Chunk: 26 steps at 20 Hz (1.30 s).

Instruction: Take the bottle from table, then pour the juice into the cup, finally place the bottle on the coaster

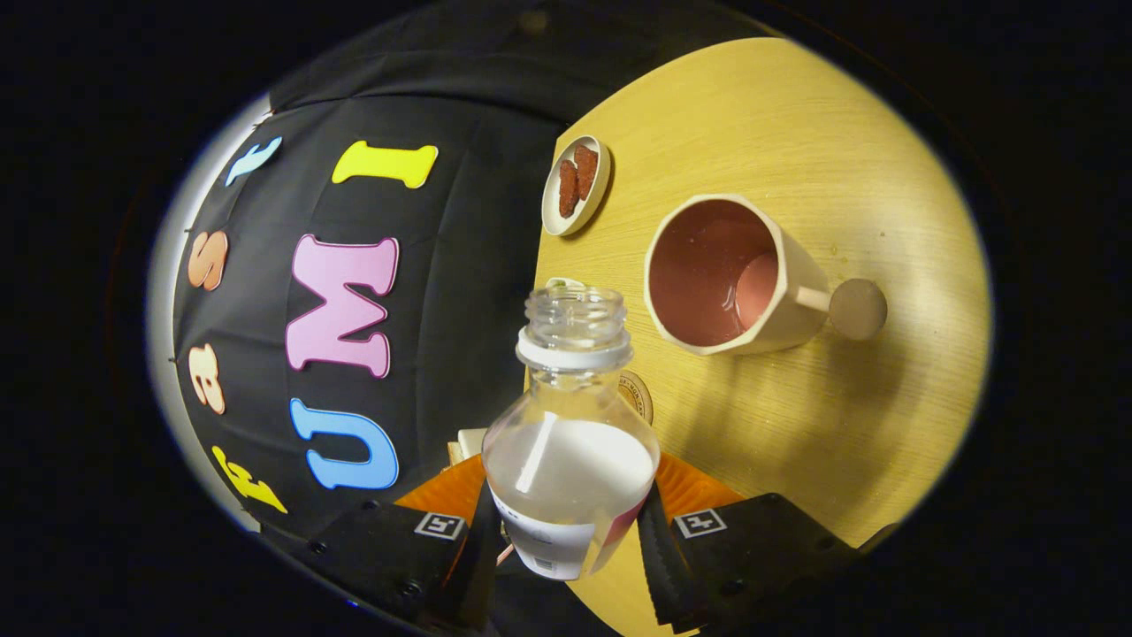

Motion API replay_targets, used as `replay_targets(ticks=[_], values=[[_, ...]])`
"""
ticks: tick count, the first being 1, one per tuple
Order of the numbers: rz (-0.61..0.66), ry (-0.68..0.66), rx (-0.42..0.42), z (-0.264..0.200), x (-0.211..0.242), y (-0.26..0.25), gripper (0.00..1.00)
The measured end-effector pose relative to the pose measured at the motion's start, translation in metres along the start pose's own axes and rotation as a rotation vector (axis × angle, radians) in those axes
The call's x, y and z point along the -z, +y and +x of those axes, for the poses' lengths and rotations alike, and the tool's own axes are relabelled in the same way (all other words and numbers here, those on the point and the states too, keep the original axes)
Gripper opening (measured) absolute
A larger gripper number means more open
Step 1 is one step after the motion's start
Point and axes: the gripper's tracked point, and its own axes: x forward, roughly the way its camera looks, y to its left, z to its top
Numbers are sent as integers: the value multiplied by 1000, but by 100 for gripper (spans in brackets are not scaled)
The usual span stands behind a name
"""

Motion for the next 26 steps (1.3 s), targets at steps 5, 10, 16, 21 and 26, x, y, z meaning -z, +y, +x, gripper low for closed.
replay_targets(ticks=[5, 10, 16, 21, 26], values=[[152, 22, 38, 10, 0, -3, 71], [239, 57, 81, 17, 2, -3, 71], [353, 56, 88, 23, -4, 1, 71], [464, 86, 62, 22, -6, 13, 71], [558, 107, 62, 25, -9, 21, 71]])
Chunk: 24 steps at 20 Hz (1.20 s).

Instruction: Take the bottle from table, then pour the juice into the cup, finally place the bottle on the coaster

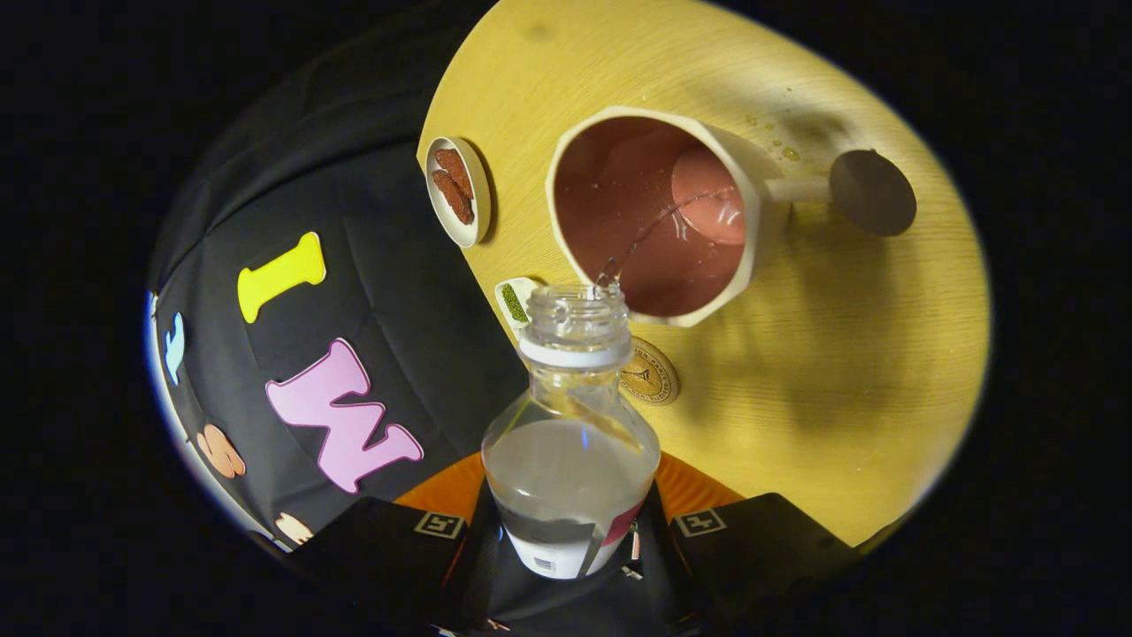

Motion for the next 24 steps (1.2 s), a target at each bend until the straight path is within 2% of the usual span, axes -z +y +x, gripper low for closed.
replay_targets(ticks=[10, 14, 24], values=[[171, 24, -1, -5, 0, 7, 71], [293, 17, -29, -11, -4, 14, 71], [420, 50, -56, -11, -1, 33, 71]])
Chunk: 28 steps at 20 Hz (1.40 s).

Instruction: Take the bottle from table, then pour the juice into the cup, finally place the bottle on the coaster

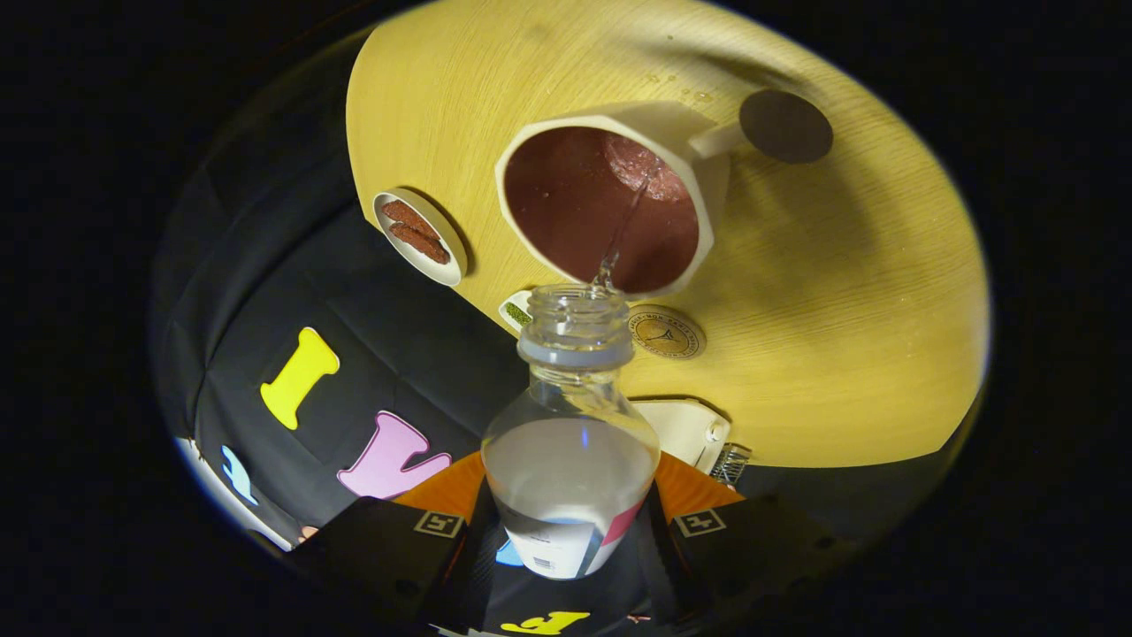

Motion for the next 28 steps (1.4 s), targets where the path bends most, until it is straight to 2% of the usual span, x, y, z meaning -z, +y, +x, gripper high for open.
replay_targets(ticks=[6, 28], values=[[88, 36, -49, -4, 8, 16, 71], [136, 33, -59, -5, 6, 22, 71]])
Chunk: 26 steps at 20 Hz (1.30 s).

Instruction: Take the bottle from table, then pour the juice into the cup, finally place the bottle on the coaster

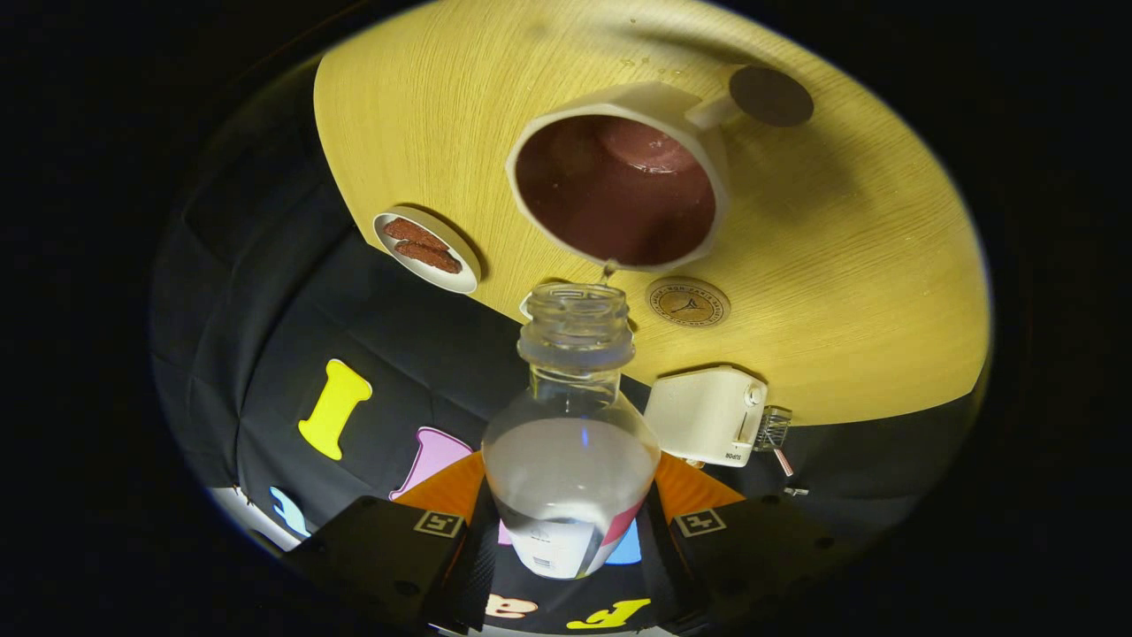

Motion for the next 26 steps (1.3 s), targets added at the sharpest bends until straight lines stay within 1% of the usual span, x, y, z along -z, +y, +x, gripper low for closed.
replay_targets(ticks=[5, 12, 14, 17, 19, 23, 25, 26], values=[[-4, -17, -19, -4, -4, 6, 71], [-132, -54, -36, -5, -4, -8, 71], [-197, -67, -41, -6, -1, -17, 71], [-308, -85, -49, -6, -1, -25, 71], [-407, -101, -44, -7, -1, -33, 71], [-728, -159, -18, -17, 0, -47, 71], [-875, -175, -22, -24, 7, -50, 71], [-962, -186, -41, -30, 12, -49, 71]])
